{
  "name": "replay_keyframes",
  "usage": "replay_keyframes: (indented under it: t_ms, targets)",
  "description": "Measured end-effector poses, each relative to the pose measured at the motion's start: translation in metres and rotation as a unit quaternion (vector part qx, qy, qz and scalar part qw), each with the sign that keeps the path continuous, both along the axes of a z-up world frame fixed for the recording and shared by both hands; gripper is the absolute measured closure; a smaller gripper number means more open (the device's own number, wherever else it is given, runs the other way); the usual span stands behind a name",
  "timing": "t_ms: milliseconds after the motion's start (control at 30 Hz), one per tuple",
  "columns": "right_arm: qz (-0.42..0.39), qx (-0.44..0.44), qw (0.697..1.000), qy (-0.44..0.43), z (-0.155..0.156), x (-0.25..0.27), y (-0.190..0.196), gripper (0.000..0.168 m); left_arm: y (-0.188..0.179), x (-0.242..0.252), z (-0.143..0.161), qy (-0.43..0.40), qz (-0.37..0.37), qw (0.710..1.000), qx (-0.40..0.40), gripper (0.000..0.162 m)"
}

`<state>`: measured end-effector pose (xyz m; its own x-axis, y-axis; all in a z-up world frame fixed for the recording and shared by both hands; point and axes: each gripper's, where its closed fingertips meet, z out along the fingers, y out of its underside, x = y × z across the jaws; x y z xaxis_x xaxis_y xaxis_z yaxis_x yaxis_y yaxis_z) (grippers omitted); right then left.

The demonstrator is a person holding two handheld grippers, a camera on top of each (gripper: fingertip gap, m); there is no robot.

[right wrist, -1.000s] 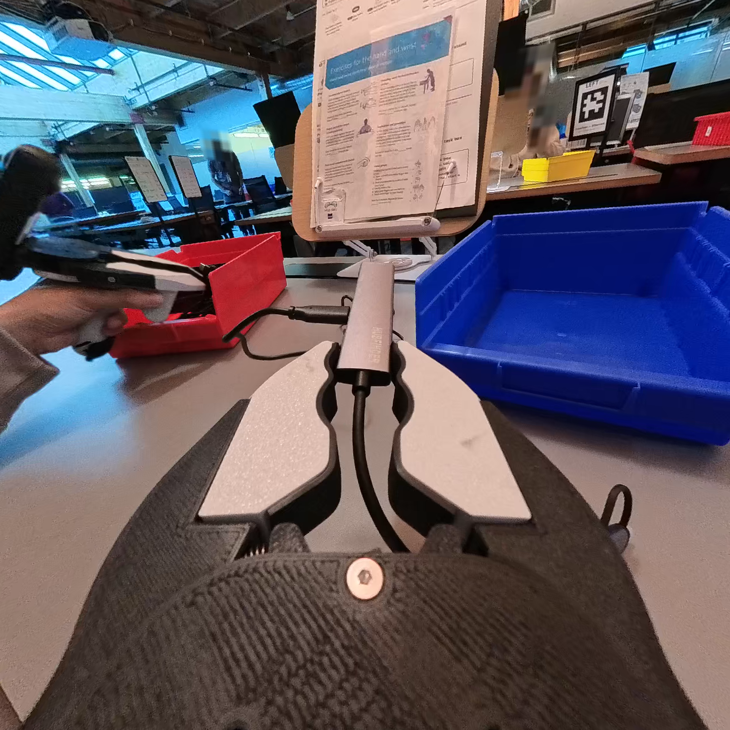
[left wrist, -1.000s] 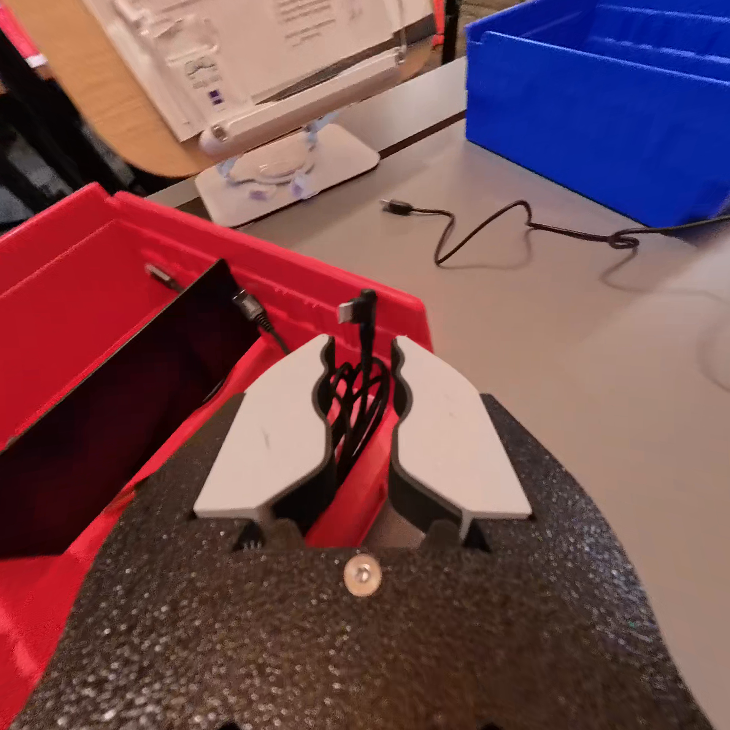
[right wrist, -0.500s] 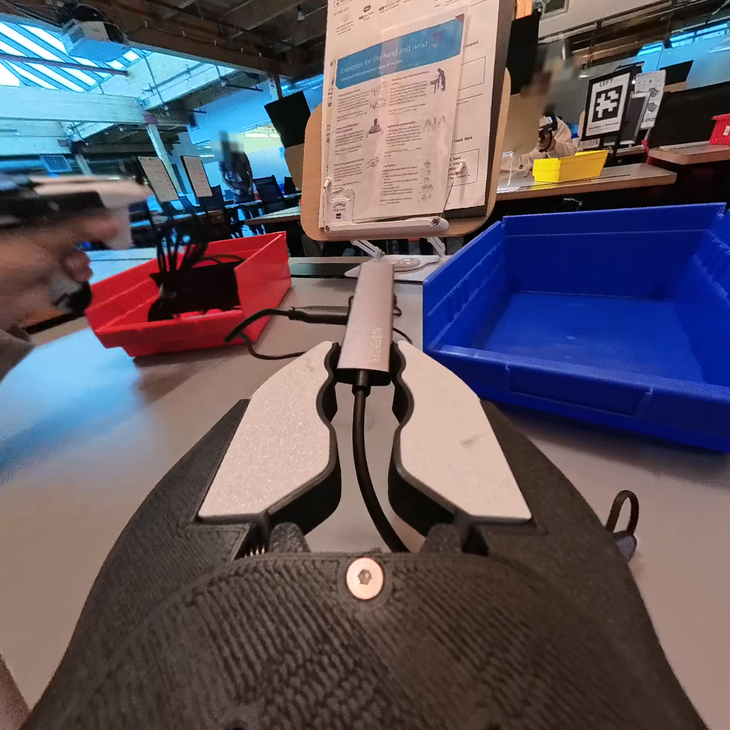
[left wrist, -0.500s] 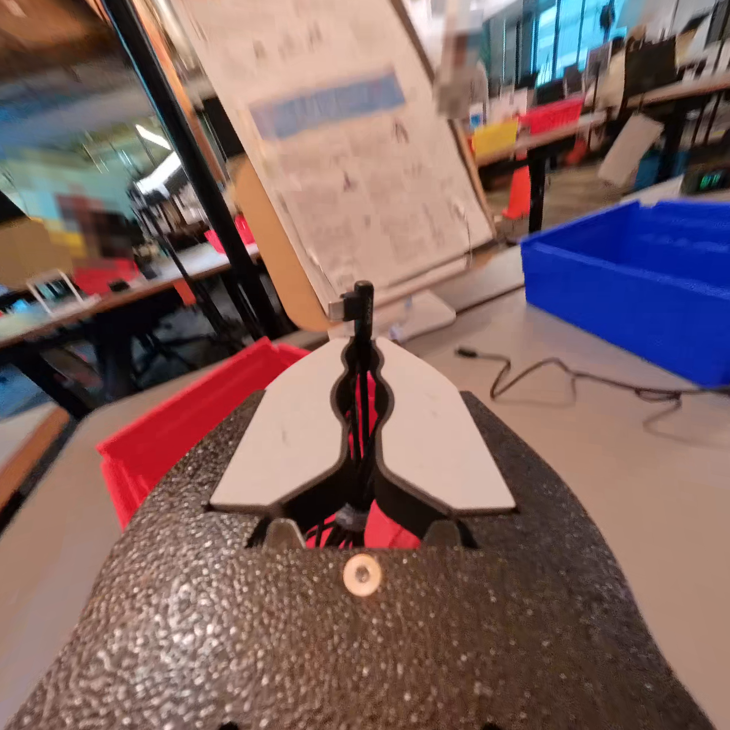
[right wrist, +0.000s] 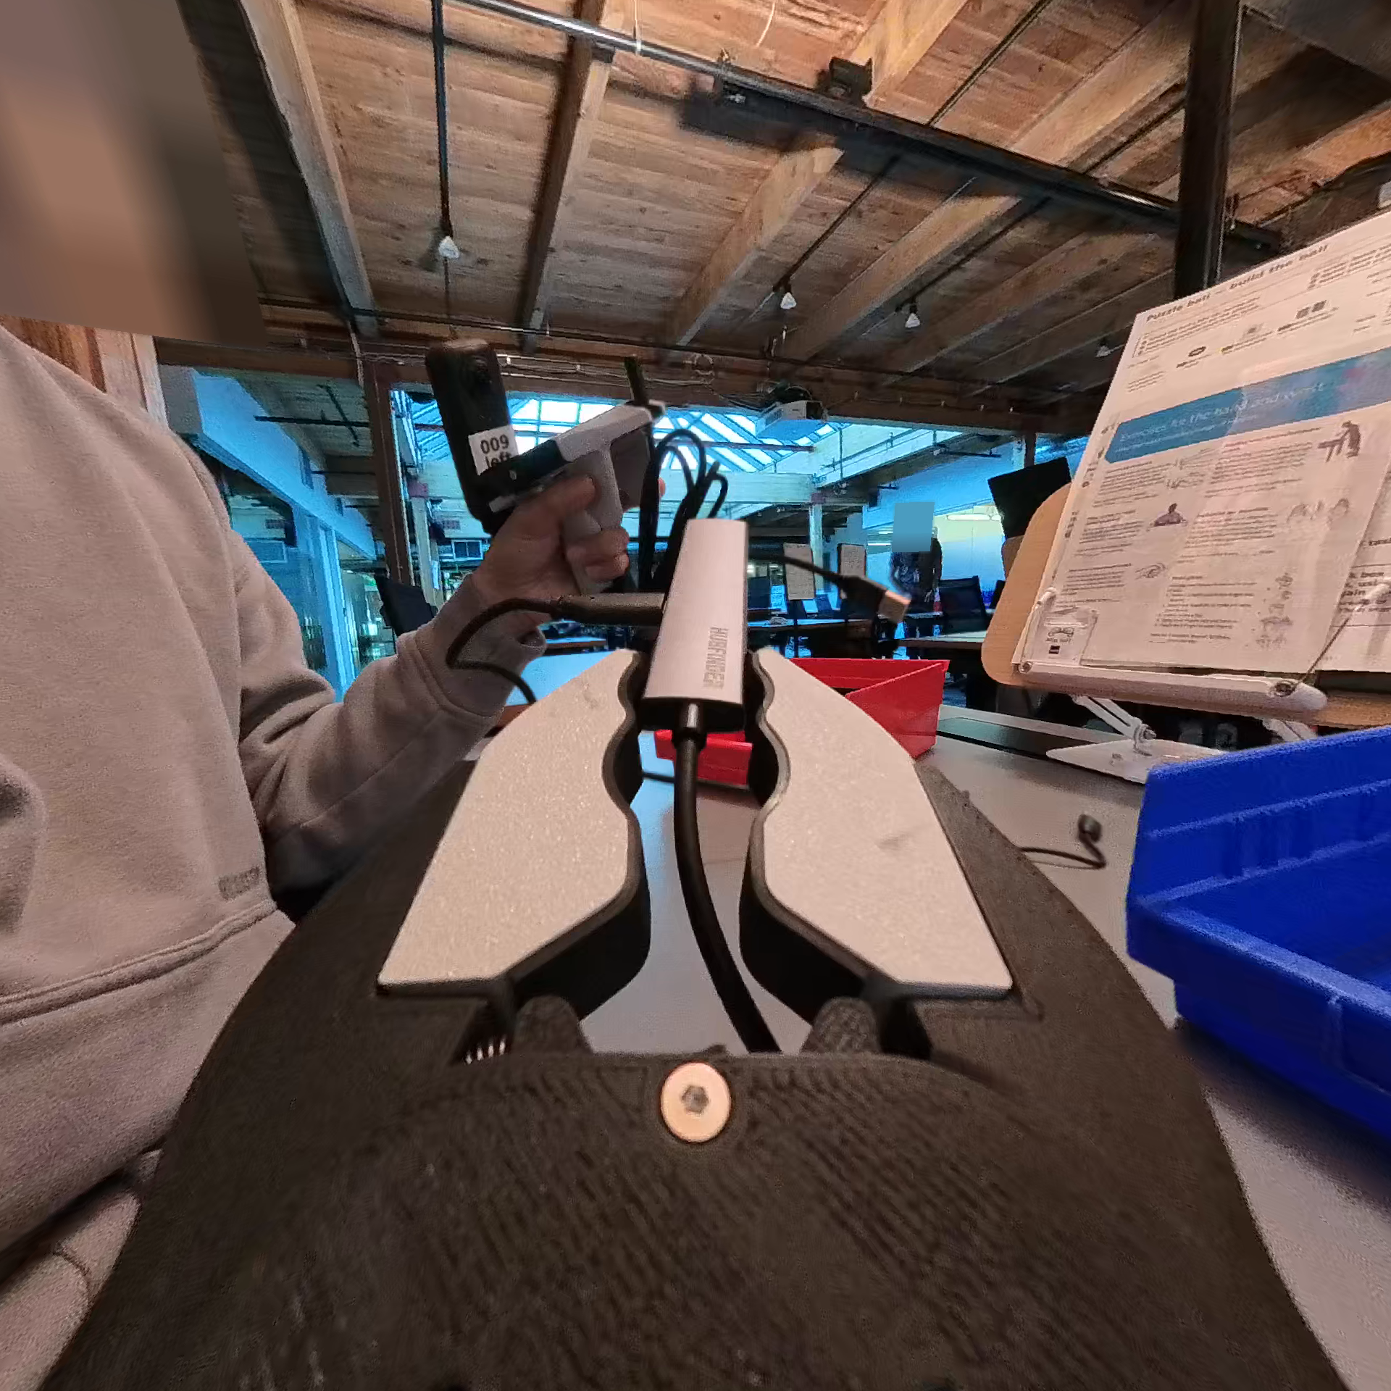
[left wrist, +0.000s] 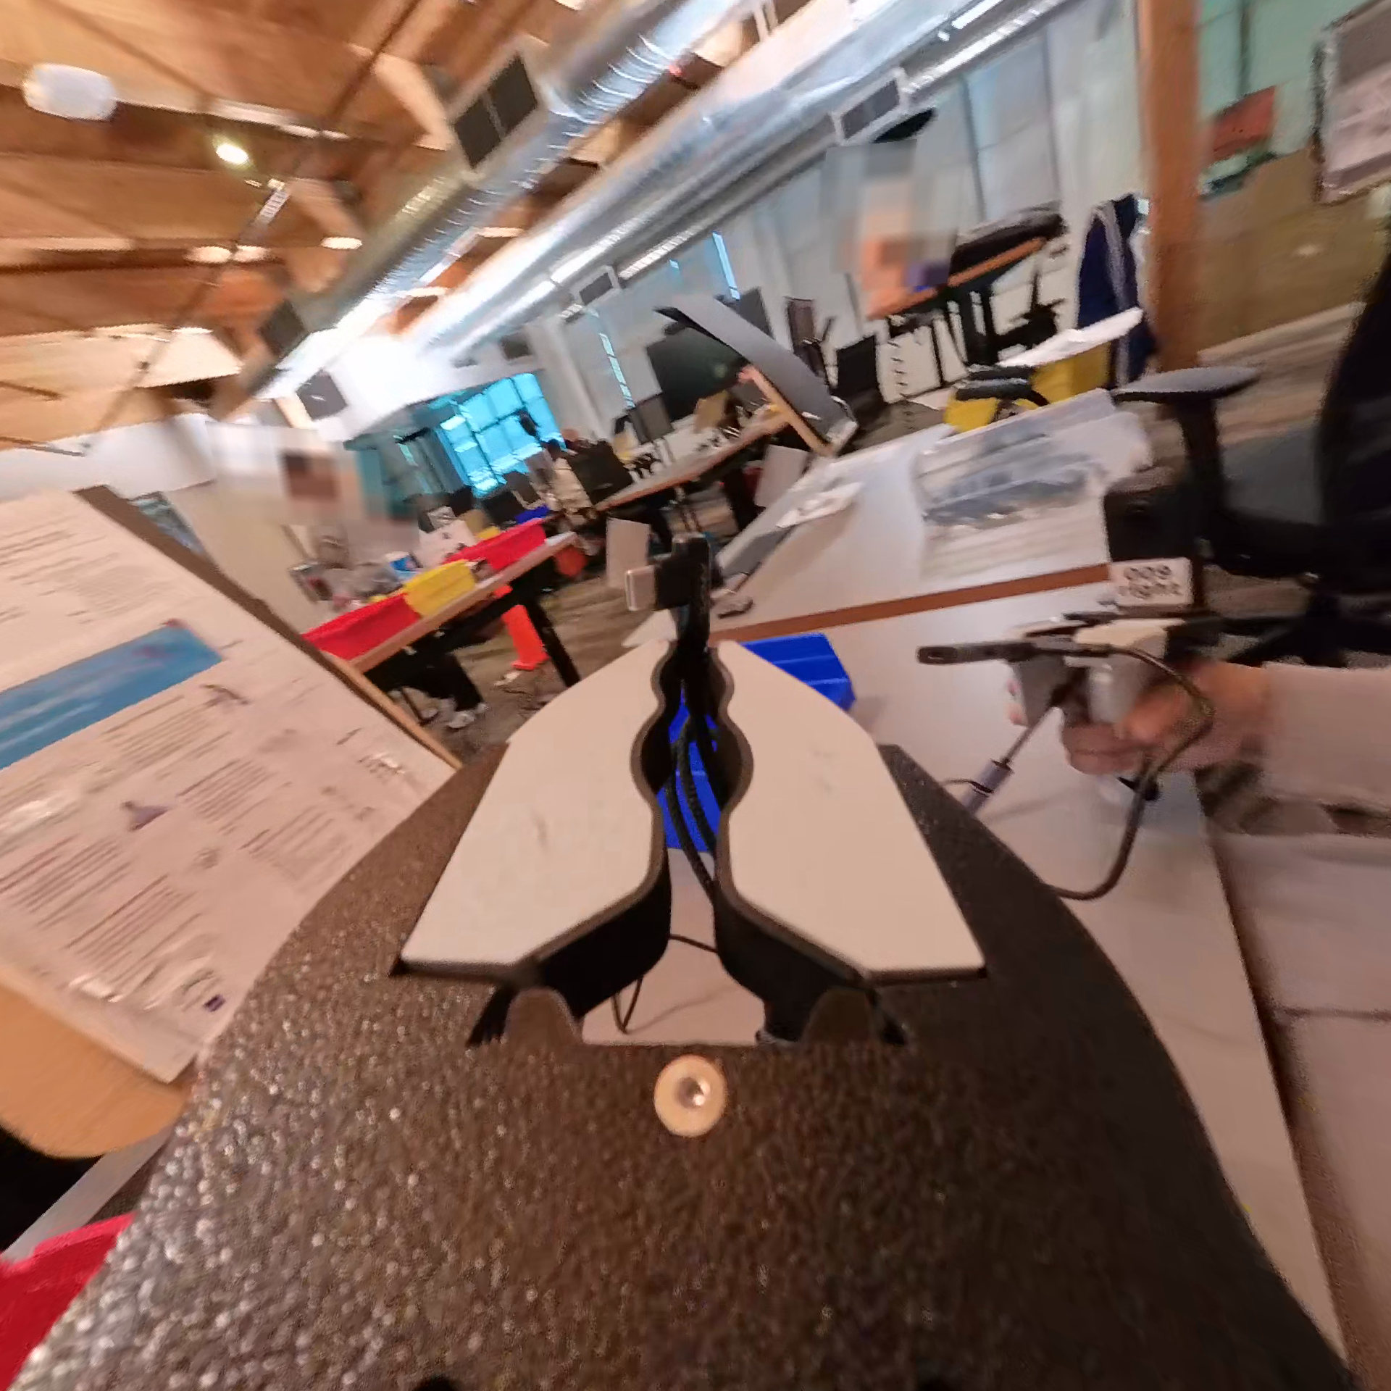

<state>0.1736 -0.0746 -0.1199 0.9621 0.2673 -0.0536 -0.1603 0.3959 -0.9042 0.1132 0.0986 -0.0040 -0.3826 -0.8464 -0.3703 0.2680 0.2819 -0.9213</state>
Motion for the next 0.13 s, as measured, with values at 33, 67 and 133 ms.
replay_keyframes:
  t_ms: [33,67,133]
  targets:
    - [-0.003,-0.001,1.0,0.003,-0.002,0.002,0.0,0.144,-0.006,0.002,-0.005,0.013,-0.013,1.0,0.008,0.157]
    - [-0.009,-0.005,1.0,0.006,-0.004,0.005,0.0,0.144,-0.011,0.004,-0.013,0.028,-0.024,0.999,0.022,0.157]
    - [-0.024,-0.014,1.0,0.009,-0.008,0.01,0.001,0.144,-0.016,0.011,-0.033,0.063,-0.031,0.996,0.063,0.157]
